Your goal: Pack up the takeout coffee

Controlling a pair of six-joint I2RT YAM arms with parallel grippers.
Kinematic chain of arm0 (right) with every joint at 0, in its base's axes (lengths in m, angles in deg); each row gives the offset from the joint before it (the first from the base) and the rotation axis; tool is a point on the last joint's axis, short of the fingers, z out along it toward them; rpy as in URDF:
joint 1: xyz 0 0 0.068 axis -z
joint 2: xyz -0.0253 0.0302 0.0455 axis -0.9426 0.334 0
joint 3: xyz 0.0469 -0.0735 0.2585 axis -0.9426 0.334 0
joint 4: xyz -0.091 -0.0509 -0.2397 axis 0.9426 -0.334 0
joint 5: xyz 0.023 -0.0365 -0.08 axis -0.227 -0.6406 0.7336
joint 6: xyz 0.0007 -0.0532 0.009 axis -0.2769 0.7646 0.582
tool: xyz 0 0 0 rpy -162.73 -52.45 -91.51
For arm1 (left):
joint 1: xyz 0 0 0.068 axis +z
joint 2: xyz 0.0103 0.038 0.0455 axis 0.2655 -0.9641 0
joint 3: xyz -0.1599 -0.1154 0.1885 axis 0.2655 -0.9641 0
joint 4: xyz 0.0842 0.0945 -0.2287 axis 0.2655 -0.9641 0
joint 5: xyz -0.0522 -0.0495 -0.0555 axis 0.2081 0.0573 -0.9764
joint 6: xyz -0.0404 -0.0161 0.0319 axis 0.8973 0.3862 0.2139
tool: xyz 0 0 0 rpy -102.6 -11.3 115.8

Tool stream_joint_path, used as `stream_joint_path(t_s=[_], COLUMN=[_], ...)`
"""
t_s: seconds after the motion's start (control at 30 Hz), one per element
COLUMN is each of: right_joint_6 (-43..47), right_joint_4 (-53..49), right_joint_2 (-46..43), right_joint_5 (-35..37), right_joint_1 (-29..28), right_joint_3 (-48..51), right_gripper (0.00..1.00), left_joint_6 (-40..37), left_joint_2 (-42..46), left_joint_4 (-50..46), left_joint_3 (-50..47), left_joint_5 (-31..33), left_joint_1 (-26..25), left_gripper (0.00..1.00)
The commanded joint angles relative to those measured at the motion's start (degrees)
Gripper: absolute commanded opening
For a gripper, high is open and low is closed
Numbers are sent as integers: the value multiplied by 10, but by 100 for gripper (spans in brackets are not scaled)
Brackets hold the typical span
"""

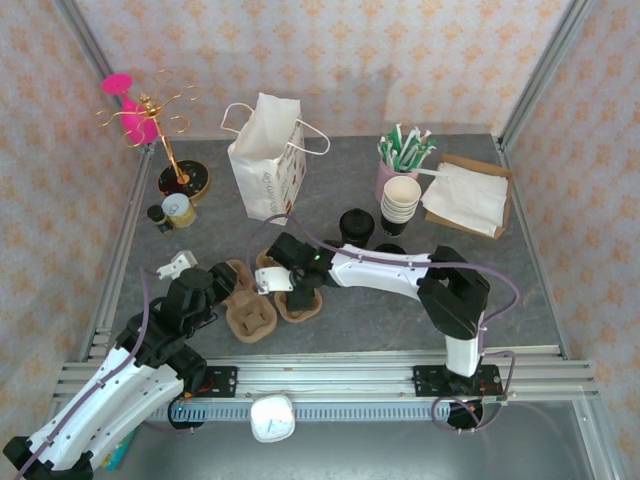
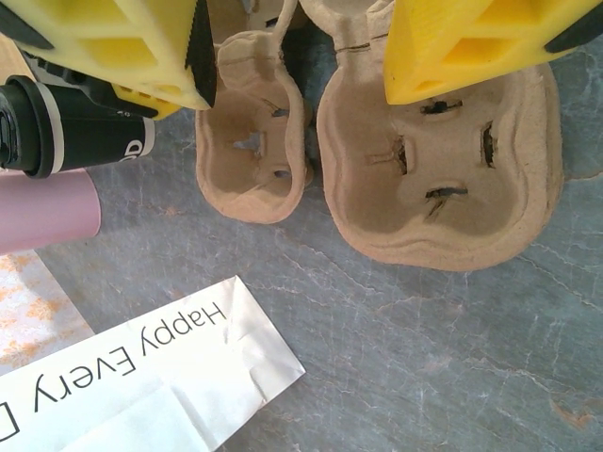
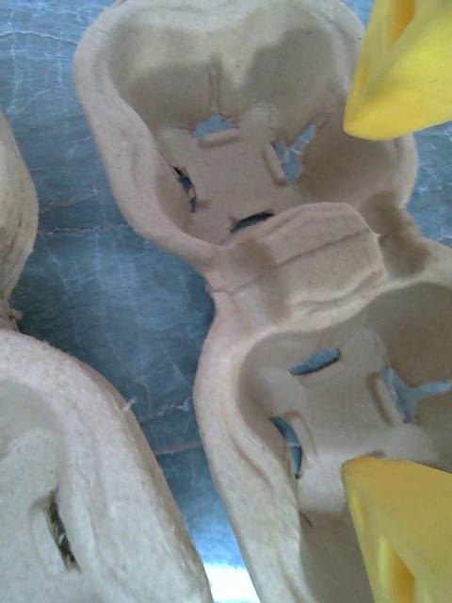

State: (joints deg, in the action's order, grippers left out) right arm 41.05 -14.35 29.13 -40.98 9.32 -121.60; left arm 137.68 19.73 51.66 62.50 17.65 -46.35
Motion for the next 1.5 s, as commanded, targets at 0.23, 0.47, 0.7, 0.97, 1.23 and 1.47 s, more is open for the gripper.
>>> stream_joint_path(t_s=[0.23, 0.47, 0.7, 0.97, 1.23, 1.47], right_joint_6=[36, 39, 27, -6, -92, -188], right_joint_4=[13, 9, -1, -17, -35, -18], right_joint_2=[55, 68, 70, 55, -27, -137], right_joint_5=[-2, -14, -24, -29, -26, -22], right_joint_1=[12, 18, 18, 18, 17, 18], right_joint_3=[-24, -30, -38, -49, -35, 32], right_gripper=[83, 70, 52, 42, 40, 41], left_joint_6=[-6, -7, -8, -8, -22, -32], left_joint_2=[11, 9, 5, 0, -7, -18], left_joint_4=[-27, -28, -21, -18, -31, -38], left_joint_3=[2, 3, 2, 4, 33, 64], left_joint_5=[30, 34, 29, 24, 5, -18], left_joint_1=[6, 5, 6, 5, 6, 5], left_gripper=[52, 51, 51, 51, 50, 49])
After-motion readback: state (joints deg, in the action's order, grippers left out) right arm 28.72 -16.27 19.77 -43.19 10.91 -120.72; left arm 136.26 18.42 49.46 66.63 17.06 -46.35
